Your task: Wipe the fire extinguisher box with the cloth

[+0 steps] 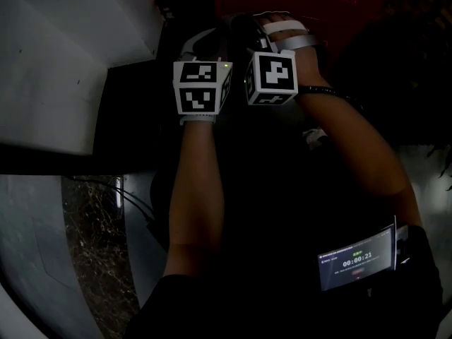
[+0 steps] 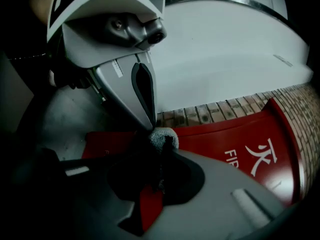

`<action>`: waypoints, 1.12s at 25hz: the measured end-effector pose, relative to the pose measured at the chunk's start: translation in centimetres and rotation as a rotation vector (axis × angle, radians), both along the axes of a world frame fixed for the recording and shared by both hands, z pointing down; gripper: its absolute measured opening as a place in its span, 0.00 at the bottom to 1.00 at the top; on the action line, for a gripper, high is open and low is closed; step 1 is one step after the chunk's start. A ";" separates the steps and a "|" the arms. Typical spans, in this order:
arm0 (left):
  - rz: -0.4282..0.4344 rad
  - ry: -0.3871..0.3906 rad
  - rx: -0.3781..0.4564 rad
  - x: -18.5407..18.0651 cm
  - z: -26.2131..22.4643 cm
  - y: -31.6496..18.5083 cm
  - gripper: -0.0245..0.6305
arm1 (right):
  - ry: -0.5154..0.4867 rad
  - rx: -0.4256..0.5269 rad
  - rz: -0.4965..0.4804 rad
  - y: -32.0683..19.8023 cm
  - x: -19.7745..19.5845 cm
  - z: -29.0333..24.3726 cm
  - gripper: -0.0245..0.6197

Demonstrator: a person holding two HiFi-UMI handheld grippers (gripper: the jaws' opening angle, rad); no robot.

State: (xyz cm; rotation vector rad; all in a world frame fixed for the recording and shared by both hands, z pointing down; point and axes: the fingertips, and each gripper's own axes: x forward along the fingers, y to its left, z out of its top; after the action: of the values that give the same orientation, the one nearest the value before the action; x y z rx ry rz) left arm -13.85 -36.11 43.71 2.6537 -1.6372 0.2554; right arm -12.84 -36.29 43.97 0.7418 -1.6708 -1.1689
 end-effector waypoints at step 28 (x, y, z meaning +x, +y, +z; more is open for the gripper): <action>0.049 -0.016 0.043 7.6 0.3 -1.5 0.04 | -0.032 0.032 0.041 -1.0 6.7 0.0 0.09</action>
State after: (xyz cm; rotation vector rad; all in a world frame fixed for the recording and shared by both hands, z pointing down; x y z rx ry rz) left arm -6.22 -37.58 43.99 2.7333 -1.6017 0.2458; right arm -6.10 -37.28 43.95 0.8152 -1.6589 -1.1635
